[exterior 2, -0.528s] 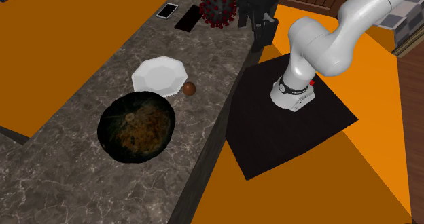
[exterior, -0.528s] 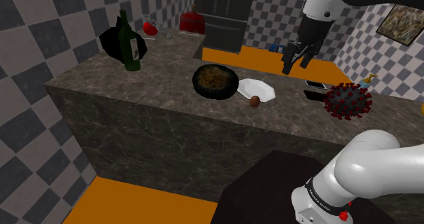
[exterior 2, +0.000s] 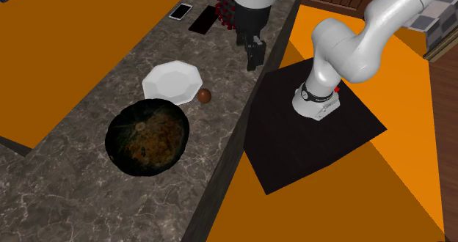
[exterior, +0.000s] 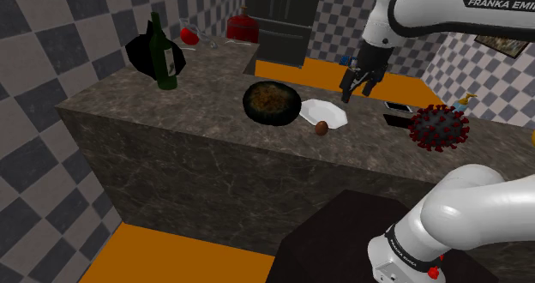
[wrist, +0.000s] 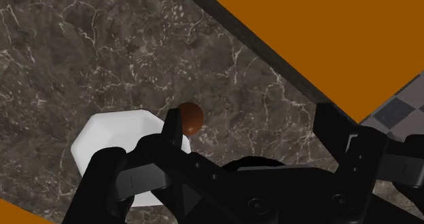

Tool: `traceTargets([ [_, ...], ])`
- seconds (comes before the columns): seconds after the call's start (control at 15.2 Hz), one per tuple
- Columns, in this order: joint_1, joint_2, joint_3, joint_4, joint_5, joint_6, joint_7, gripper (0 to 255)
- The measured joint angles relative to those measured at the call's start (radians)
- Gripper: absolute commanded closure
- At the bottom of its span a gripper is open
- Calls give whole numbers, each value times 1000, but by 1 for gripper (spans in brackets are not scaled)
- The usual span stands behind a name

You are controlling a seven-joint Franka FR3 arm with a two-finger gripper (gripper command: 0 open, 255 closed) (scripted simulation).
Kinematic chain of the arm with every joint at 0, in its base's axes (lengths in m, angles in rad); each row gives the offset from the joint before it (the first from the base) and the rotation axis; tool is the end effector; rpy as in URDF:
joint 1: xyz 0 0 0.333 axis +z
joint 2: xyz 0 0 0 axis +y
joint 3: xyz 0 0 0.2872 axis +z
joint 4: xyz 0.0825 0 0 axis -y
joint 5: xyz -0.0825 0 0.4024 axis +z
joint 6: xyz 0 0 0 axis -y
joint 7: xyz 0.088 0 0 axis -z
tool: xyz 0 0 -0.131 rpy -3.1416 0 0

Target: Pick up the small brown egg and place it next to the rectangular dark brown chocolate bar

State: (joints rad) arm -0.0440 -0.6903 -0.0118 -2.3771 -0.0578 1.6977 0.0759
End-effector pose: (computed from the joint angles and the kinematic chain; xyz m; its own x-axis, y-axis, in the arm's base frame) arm 0.3785 -0.0283 0.5124 0.9925 -0.1214 0.0145 -0.1219 -0.9913 0.0489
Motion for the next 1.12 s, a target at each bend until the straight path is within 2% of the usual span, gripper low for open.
traceTargets([
  [0.73, -32, 284, -100, -75, 4, 365, -64, 0],
  [1.12, -41, 510, -155, -25, 48, 539, -129, 0],
])
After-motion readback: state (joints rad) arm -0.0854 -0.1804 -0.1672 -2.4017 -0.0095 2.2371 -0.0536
